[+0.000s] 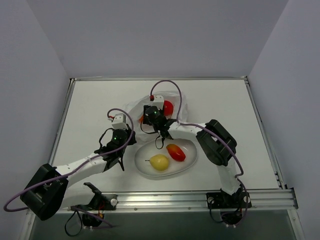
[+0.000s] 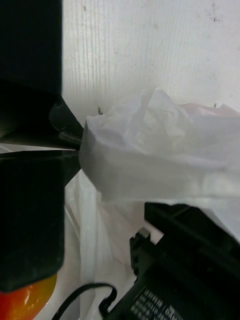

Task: Take the fake fruits out of the plastic bag

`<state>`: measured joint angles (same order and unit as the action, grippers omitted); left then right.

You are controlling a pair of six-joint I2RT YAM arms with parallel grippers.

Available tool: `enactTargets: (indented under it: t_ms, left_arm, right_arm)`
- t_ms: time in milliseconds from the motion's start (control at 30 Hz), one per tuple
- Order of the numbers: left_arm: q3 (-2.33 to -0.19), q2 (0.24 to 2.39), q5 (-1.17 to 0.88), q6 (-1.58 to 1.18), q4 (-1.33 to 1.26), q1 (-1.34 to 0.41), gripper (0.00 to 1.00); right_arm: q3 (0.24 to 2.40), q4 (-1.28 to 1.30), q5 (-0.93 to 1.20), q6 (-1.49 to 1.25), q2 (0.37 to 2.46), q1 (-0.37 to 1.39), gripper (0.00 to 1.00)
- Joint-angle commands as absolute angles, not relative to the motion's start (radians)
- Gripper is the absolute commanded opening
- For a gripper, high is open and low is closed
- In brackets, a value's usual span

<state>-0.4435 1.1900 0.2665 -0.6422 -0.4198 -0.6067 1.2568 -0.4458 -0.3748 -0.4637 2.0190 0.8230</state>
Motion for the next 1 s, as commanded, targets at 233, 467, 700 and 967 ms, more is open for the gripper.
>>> enactTargets:
  t_ms: [233,467,700,967]
  left_arm:
    - [-0.459,1.181,0.267,-0.652,-0.472,-0.609,0.02]
    - [-0.456,1.166,0.264,-0.65,-0.472,-0.607,0.02]
    - [-0.456,1.152,0.271,-0.643,-0.466,-0.607,0.02]
    - [-0.457,1.157,0.271,-0.63,-0.472,-0.607,0.02]
  right_arm:
    - [1.411,-0.578,-0.443,-0.632,2.151,0.821,0.81]
    - [1.482,-0.577,-0.519,-0.675,2.258,0.805,0.87]
    - [1.497,-0.586,-0.499,-0.628,2.263,0.804,0.51]
    - [1.318,-0.559,-0.456,-0.543,2.018,0.833,0.36]
